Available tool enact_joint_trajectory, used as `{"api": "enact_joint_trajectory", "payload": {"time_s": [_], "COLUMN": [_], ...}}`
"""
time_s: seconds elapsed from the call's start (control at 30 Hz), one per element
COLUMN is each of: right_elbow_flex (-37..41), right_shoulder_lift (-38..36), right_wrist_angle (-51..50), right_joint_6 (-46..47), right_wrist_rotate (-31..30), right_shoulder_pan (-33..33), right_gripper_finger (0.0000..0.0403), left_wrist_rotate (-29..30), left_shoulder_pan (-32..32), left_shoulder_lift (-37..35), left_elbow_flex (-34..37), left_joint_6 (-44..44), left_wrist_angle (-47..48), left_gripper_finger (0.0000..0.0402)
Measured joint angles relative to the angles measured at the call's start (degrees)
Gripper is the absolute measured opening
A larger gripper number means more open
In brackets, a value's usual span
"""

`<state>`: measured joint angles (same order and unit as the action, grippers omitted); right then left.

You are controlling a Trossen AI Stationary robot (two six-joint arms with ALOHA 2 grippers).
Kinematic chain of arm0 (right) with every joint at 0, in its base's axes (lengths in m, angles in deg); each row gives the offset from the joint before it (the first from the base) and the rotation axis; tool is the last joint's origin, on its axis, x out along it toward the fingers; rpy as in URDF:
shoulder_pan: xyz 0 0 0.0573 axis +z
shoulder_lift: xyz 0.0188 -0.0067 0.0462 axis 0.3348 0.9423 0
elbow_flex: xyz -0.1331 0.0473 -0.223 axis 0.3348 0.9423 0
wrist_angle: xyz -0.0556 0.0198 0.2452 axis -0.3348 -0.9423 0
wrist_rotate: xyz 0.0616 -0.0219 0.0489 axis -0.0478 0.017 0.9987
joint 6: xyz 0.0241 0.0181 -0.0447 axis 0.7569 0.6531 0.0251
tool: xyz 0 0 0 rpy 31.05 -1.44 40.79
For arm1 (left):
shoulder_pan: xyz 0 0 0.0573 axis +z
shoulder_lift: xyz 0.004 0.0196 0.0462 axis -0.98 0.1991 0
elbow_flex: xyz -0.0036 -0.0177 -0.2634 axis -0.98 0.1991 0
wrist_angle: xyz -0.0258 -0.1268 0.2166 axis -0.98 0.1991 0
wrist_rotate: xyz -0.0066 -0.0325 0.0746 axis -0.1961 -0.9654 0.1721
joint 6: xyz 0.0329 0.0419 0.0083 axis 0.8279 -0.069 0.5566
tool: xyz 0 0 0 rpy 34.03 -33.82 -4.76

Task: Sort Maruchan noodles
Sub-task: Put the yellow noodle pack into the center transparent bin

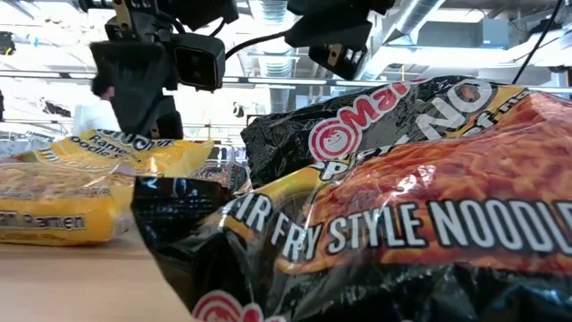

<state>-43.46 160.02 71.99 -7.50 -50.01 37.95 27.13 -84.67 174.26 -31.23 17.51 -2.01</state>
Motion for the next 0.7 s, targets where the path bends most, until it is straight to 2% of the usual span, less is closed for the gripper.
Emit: {"api": "enact_joint_trajectory", "payload": {"time_s": [0.13,0.3,0.7], "right_elbow_flex": [0.0,0.0,0.0], "right_shoulder_lift": [0.0,0.0,0.0], "right_wrist_angle": [-0.5,-0.7,-0.9], "right_joint_6": [0.0,0.0,0.0], "right_wrist_rotate": [0.2,0.3,0.3], "right_shoulder_pan": [0.0,0.0,0.0], "right_gripper_finger": [0.0127,0.0127,0.0127], "left_wrist_rotate": [2.8,9.5,7.8], "left_shoulder_pan": [-0.8,-0.8,-0.9], "left_shoulder_lift": [0.0,0.0,2.0], "left_elbow_flex": [0.0,0.0,0.1], "left_joint_6": [-0.3,-0.8,5.2], "left_wrist_angle": [0.0,0.0,0.6], "left_gripper_finger": [0.0106,0.0146,0.0177]}}
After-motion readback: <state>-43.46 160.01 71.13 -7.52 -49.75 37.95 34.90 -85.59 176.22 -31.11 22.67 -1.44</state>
